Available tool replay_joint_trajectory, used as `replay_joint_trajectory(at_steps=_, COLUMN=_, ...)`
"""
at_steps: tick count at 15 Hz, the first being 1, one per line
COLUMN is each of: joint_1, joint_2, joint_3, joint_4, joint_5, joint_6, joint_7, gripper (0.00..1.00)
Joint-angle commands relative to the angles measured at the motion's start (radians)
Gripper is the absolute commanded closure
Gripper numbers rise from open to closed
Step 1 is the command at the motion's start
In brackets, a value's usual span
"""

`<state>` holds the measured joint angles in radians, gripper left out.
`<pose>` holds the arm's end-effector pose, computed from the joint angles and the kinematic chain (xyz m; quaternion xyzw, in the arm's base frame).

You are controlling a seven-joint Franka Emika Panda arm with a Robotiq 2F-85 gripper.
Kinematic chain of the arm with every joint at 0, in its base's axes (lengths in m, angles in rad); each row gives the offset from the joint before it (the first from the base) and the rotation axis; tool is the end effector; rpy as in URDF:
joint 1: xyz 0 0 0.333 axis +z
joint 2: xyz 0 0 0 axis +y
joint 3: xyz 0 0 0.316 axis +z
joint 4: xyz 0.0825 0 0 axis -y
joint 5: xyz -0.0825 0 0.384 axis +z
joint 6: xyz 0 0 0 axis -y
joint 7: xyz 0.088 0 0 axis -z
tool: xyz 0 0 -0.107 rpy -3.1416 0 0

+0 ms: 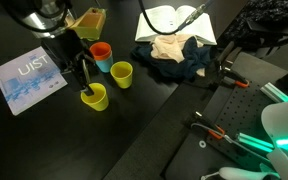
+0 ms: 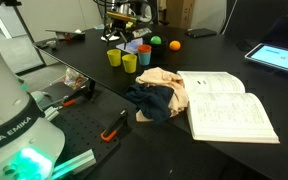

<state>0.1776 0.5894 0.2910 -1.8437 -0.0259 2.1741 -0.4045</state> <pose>0.5547 0.2713 0.1996 -0.8998 -0.4141 0.1189 0.0687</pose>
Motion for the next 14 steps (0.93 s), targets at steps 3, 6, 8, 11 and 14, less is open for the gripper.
replay_joint_trajectory(at_steps=3, joint_1=-0.006, joint_2=-0.001, joint_3=0.013, joint_4=-0.030, joint_5=0.017, joint_6=0.044, joint_7=-0.046, gripper=0.25)
replay_joint_trajectory(at_steps=6, joint_1=-0.008, joint_2=0.038, joint_3=0.014, joint_4=-0.008, joint_5=0.019, joint_6=0.031, joint_7=-0.062, gripper=0.42)
replay_joint_trajectory(at_steps=8, joint_1=-0.008, joint_2=0.057, joint_3=0.014, joint_4=0.003, joint_5=0.013, joint_6=0.027, joint_7=-0.069, gripper=0.55)
replay_joint_trajectory(at_steps=11, joint_1=-0.006, joint_2=0.074, joint_3=0.012, joint_4=0.016, joint_5=0.005, joint_6=0.021, joint_7=-0.074, gripper=0.81)
replay_joint_trajectory(at_steps=14, joint_1=-0.003, joint_2=0.077, joint_3=0.008, joint_4=0.027, joint_5=-0.005, joint_6=0.019, joint_7=-0.077, gripper=0.99)
